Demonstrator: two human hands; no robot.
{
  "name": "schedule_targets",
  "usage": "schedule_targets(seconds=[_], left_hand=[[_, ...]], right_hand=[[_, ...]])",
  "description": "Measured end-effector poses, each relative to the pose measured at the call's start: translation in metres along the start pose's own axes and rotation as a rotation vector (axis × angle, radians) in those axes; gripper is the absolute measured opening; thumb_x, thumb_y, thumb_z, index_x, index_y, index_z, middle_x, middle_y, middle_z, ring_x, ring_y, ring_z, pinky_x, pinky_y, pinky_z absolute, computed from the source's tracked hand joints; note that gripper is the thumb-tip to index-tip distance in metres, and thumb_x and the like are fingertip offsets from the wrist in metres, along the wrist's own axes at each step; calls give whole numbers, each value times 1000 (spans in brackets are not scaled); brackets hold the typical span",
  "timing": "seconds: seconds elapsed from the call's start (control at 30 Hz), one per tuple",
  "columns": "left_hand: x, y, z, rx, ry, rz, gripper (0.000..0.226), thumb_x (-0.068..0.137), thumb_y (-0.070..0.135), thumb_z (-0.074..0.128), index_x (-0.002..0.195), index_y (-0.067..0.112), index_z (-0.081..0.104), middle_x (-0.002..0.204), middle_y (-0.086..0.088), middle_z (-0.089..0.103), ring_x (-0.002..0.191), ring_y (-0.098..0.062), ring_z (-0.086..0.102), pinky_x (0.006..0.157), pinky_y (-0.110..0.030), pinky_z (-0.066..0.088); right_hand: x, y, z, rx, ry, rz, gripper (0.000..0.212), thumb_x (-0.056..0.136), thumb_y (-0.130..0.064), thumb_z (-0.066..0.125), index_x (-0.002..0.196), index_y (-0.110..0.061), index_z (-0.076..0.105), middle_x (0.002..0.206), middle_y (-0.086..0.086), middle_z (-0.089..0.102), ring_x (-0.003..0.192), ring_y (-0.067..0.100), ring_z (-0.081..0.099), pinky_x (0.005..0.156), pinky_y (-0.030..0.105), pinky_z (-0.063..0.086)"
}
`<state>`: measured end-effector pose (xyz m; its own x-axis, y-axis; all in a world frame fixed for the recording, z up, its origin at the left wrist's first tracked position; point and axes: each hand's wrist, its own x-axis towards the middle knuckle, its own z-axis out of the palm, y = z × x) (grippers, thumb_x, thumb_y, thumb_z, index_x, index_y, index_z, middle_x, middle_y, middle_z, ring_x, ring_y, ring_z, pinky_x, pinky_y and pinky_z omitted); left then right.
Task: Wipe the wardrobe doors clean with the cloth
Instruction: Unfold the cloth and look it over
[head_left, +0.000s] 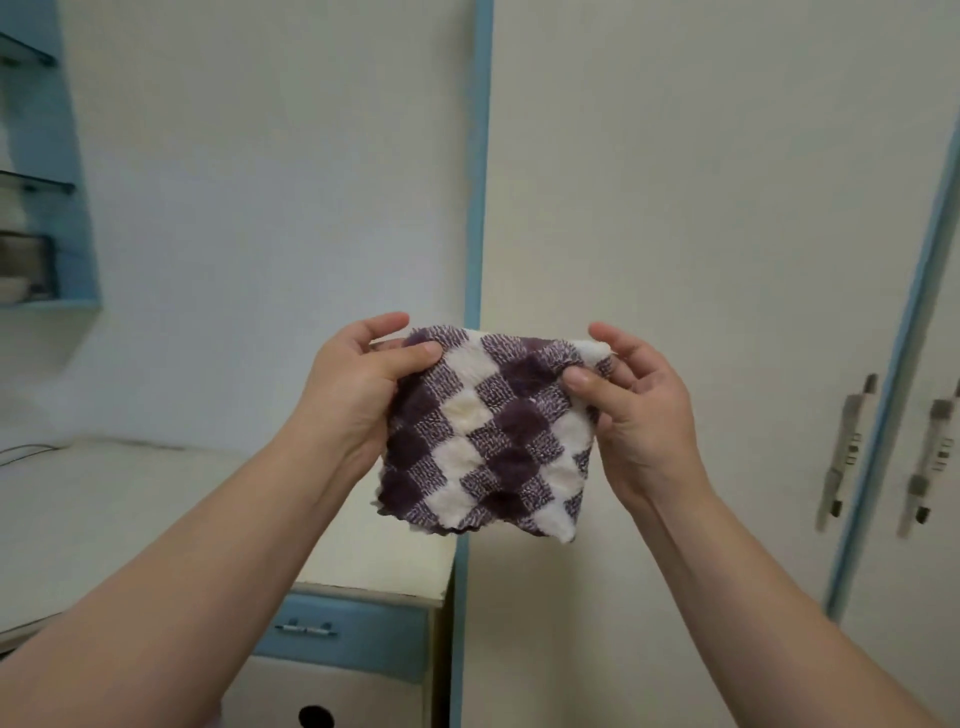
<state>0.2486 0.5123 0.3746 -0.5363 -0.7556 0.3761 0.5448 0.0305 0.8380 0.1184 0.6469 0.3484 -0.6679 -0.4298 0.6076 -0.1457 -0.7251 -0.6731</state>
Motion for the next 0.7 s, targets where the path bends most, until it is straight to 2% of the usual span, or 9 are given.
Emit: schedule_targets(seconds=[0.07,0.13,0.2,0.33,0.43,0.5,0.57,0.63,0.7], left_hand=[[14,-4,-19,-18,-20,-71,25,73,-8,63,96,-1,59,75,-9,66,60,-15,64,52,-19,53],[28,-9,-39,-27,-63,-117,11,71,-9,62,80,-3,63,59,-6,68,53,-13,64,51,-20,54],[43,-14,-56,-23,-85,-134,7,71,-7,62,75,-1,63,56,-5,67,52,-12,64,52,-20,55],[74,-25,-83,89,-129,-50,15,85,3,56,74,14,55,59,1,65,53,-11,61,49,-21,50],[102,-38,-100,330,-41,93,12,91,15,52,81,20,50,74,-3,61,67,-17,58,61,-29,45],[121,-45,-111,431,-14,214,11,92,19,50,82,24,47,78,-2,57,75,-20,55,71,-35,43],[138,-49,-124,514,3,317,9,92,22,48,86,25,44,78,2,55,76,-19,54,75,-37,43],[152,-51,-135,584,31,428,6,93,24,48,92,21,42,75,7,54,70,-11,52,69,-32,42],[172,-50,-149,610,61,500,8,92,24,48,92,21,41,71,11,52,65,-4,50,62,-25,39]], right_hand=[[3,15,12,-32,-5,6,34,60,5,67,91,-11,64,69,-2,69,66,11,64,64,23,55],[7,32,23,-67,-6,7,27,60,3,67,83,-11,65,69,-2,69,67,13,64,67,25,55],[12,48,31,-107,-33,13,23,71,6,64,80,-15,64,71,-2,68,68,14,63,67,26,54],[25,86,53,-312,-86,-36,22,91,-5,53,86,-26,57,73,5,59,66,18,53,61,29,47],[37,119,71,-523,-73,-159,12,93,-20,50,90,-32,51,73,10,53,66,20,48,61,37,42],[47,138,82,-657,-18,-279,5,90,-29,46,92,-33,48,69,-5,54,64,9,49,62,33,42],[60,155,95,-773,22,-399,5,91,-28,44,94,-32,45,67,-15,51,63,-3,49,62,19,39],[71,166,108,-844,41,-476,6,93,-23,43,98,-26,43,69,-18,50,66,-11,49,60,9,35],[85,179,122,-885,49,-494,6,94,-22,43,99,-24,43,68,-17,50,66,-11,49,59,9,35]])
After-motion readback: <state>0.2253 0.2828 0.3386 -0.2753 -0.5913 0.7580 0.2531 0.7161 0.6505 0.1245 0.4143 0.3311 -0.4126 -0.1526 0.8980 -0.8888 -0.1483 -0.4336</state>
